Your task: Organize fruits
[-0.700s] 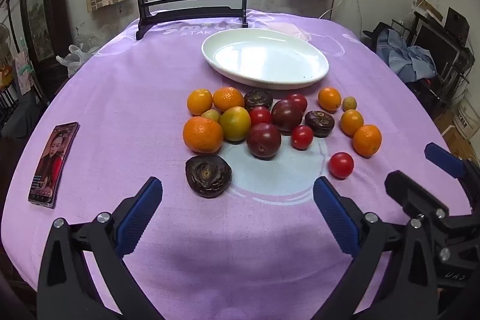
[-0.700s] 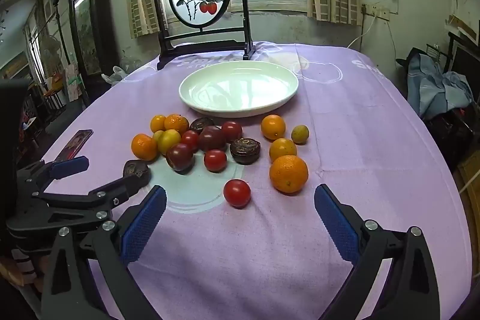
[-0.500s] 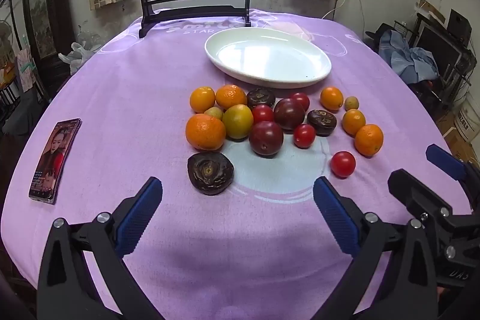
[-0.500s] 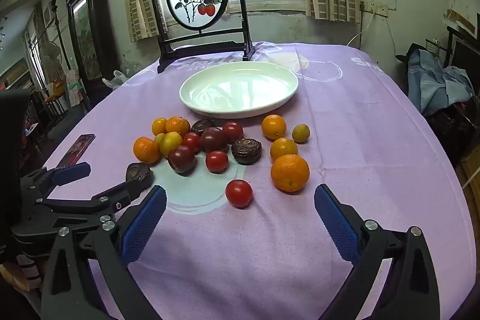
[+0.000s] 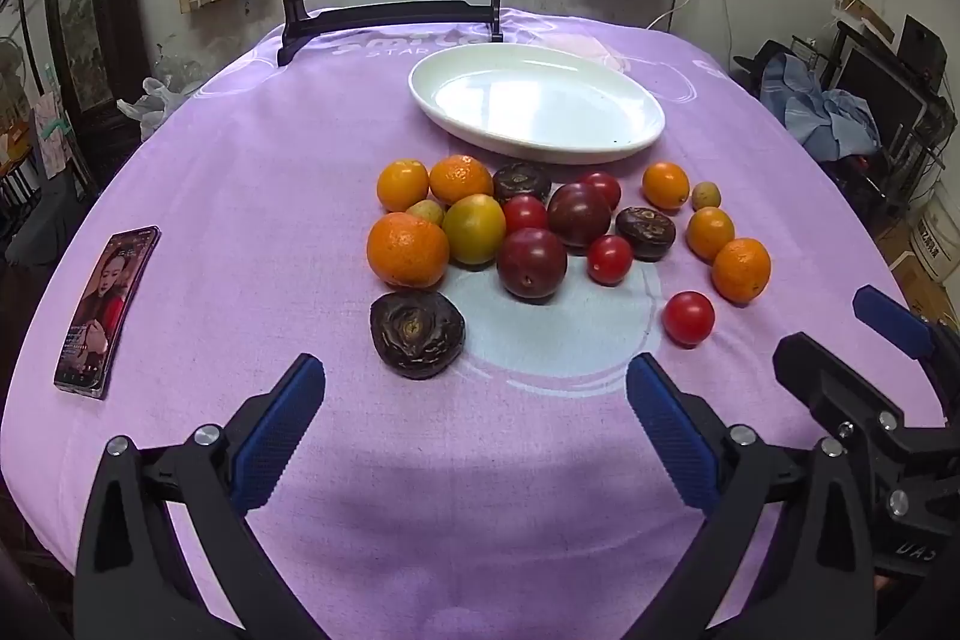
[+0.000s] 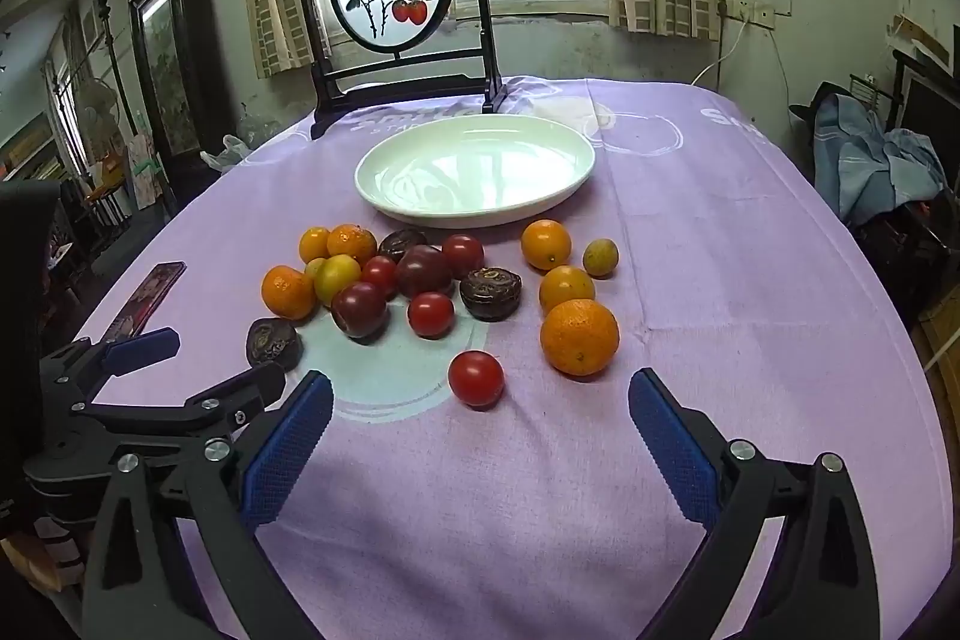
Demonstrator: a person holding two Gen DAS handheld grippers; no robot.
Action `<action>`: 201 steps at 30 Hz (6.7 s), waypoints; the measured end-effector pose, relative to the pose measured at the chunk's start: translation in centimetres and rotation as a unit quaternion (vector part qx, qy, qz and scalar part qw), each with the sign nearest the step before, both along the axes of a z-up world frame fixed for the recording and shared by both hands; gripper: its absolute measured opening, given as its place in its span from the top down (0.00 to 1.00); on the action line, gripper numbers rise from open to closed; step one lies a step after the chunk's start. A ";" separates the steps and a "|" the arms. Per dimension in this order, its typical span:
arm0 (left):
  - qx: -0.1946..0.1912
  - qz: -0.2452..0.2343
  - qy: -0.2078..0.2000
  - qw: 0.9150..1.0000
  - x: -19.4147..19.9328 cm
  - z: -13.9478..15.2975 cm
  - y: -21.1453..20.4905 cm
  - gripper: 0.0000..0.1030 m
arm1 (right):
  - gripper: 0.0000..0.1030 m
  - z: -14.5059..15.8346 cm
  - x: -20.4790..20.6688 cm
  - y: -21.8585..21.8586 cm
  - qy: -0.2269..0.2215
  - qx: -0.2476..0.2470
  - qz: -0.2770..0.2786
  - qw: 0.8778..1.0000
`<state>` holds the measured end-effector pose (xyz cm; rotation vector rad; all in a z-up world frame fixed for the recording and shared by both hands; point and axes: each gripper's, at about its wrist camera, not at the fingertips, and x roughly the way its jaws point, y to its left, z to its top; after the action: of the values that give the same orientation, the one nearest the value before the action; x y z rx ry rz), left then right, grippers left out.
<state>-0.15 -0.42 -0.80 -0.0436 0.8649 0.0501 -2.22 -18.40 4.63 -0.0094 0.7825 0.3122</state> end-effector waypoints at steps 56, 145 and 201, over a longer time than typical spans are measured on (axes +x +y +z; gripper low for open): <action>-0.004 0.003 0.009 1.000 0.2 -0.5 0.3 0.04 | 0.03 -0.5 0.2 -0.4 0.006 0.010 -0.004 1.000; 0.005 -0.001 0.022 1.000 21.2 2.2 2.7 0.56 | 0.71 -0.8 18.9 5.4 0.052 -0.025 0.045 0.997; -0.021 0.004 0.011 1.000 8.5 -4.5 5.6 0.08 | 0.57 -7.0 9.2 -2.6 0.108 -0.009 -0.034 0.994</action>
<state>8.35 5.22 -5.34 -0.0857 0.8883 0.0392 6.98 -20.98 -2.33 0.0354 0.9978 0.2438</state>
